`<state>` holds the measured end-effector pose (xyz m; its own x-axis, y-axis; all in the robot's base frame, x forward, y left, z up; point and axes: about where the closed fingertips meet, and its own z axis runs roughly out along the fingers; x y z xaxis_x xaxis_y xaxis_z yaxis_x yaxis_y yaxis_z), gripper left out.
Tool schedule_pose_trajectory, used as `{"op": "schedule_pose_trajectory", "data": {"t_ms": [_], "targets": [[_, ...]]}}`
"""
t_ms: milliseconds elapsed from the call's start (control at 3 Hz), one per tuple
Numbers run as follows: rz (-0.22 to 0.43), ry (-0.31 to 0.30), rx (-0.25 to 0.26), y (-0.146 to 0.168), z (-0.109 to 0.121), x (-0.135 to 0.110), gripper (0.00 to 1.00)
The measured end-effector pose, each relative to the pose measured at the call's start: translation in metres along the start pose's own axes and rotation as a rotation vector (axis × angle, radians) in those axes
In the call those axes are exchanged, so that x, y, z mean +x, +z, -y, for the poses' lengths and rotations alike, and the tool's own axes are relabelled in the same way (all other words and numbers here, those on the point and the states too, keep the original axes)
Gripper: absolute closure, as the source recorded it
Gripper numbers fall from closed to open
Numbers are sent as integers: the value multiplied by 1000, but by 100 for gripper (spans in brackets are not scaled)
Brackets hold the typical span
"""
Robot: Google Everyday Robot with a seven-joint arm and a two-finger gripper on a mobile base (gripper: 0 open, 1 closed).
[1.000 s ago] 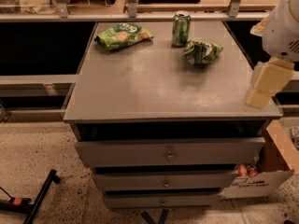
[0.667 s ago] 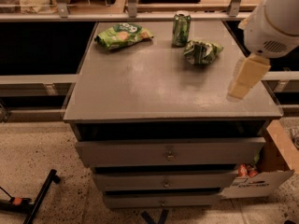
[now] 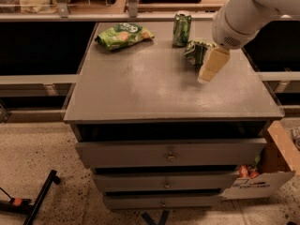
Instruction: Pick green jalapeno chip bag
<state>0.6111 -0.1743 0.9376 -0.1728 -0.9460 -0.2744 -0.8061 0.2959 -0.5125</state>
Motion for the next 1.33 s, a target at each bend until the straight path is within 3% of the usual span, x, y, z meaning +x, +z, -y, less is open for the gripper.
{"op": "schedule_pose_trajectory", "data": {"t_ms": [333, 1000, 1333], "targets": [[28, 15, 14, 35, 27, -12, 0], [-1, 54, 34, 87, 56, -2, 0], [-17, 71, 30, 104, 63, 7, 18]]}}
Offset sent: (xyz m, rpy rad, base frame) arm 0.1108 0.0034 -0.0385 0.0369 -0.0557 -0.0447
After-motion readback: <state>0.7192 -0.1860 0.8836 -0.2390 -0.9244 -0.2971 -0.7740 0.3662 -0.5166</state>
